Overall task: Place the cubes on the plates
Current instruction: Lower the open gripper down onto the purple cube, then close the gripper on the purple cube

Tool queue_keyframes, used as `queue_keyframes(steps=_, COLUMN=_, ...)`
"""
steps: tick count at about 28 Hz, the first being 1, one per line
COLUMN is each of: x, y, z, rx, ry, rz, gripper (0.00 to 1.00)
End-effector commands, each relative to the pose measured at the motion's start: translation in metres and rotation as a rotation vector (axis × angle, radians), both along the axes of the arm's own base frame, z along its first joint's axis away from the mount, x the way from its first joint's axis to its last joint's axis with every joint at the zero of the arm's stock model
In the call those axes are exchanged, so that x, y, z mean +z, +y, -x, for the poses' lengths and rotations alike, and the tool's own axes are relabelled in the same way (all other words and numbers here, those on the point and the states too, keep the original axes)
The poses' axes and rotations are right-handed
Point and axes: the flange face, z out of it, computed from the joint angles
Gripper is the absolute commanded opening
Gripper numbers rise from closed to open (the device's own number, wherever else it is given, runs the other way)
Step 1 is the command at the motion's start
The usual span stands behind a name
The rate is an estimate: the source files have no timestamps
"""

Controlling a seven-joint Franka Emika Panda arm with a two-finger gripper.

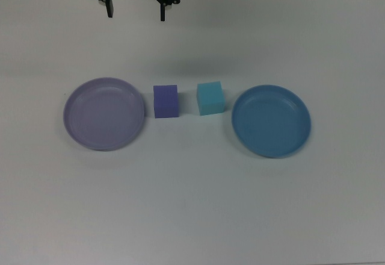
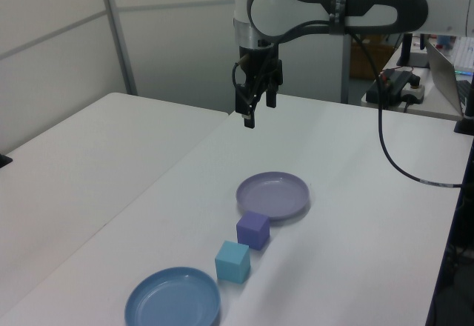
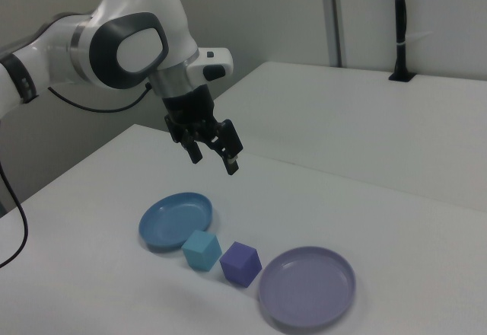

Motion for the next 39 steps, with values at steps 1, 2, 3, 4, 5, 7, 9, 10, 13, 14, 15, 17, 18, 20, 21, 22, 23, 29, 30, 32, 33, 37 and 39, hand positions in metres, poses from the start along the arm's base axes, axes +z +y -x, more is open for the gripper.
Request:
queue_keyframes(steps=1, x=-0.043, y=0.0, z=-0.016, rx=0.077, ry=0.092, rz=-0.074, gripper=1.0)
queue_keyframes(steps=2, x=-0.049, y=-0.001, z=-0.019, rx=0.093, ry=0.103, rz=-0.08, gripper=1.0)
queue_keyframes(steps=3, x=-0.054, y=0.0, z=-0.021, rx=0.108, ry=0.11, rz=-0.083, gripper=1.0)
queue_keyframes(steps=4, x=-0.058, y=0.0, z=-0.023, rx=0.118, ry=0.114, rz=-0.082, gripper=1.0)
queue_keyframes(steps=5, x=-0.065, y=0.002, z=-0.026, rx=0.127, ry=0.119, rz=-0.082, gripper=1.0)
queue_keyframes(steps=7, x=-0.084, y=0.009, z=-0.035, rx=0.14, ry=0.125, rz=-0.083, gripper=1.0)
queue_keyframes(steps=9, x=-0.101, y=0.011, z=-0.04, rx=0.142, ry=0.138, rz=-0.08, gripper=1.0)
queue_keyframes(steps=10, x=-0.114, y=0.011, z=-0.045, rx=0.144, ry=0.135, rz=-0.076, gripper=1.0)
queue_keyframes(steps=13, x=-0.137, y=0.012, z=-0.051, rx=0.145, ry=0.138, rz=-0.073, gripper=1.0)
queue_keyframes(steps=14, x=-0.142, y=0.012, z=-0.052, rx=0.145, ry=0.137, rz=-0.072, gripper=1.0)
queue_keyframes(steps=15, x=-0.147, y=0.012, z=-0.053, rx=0.146, ry=0.132, rz=-0.07, gripper=1.0)
queue_keyframes(steps=17, x=-0.164, y=0.011, z=-0.054, rx=0.15, ry=0.129, rz=-0.054, gripper=1.0)
queue_keyframes(steps=18, x=-0.168, y=0.016, z=-0.054, rx=0.16, ry=0.127, rz=-0.047, gripper=1.0)
queue_keyframes(steps=20, x=-0.177, y=0.029, z=-0.053, rx=0.18, ry=0.127, rz=-0.033, gripper=1.0)
queue_keyframes(steps=21, x=-0.189, y=0.033, z=-0.052, rx=0.19, ry=0.135, rz=-0.019, gripper=1.0)
queue_keyframes(steps=22, x=-0.193, y=0.032, z=-0.052, rx=0.192, ry=0.135, rz=-0.012, gripper=1.0)
queue_keyframes(steps=23, x=-0.197, y=0.033, z=-0.051, rx=0.195, ry=0.136, rz=-0.006, gripper=1.0)
queue_keyframes(steps=29, x=-0.226, y=0.035, z=-0.054, rx=0.214, ry=0.147, rz=0.02, gripper=1.0)
queue_keyframes(steps=30, x=-0.231, y=0.037, z=-0.055, rx=0.219, ry=0.153, rz=0.024, gripper=1.0)
queue_keyframes(steps=32, x=-0.24, y=0.039, z=-0.057, rx=0.227, ry=0.158, rz=0.032, gripper=1.0)
queue_keyframes(steps=33, x=-0.246, y=0.04, z=-0.057, rx=0.229, ry=0.164, rz=0.035, gripper=1.0)
queue_keyframes(steps=37, x=-0.259, y=0.042, z=-0.057, rx=0.215, ry=0.17, rz=0.056, gripper=1.0)
queue_keyframes(steps=39, x=-0.265, y=0.047, z=-0.054, rx=0.22, ry=0.171, rz=0.06, gripper=1.0)
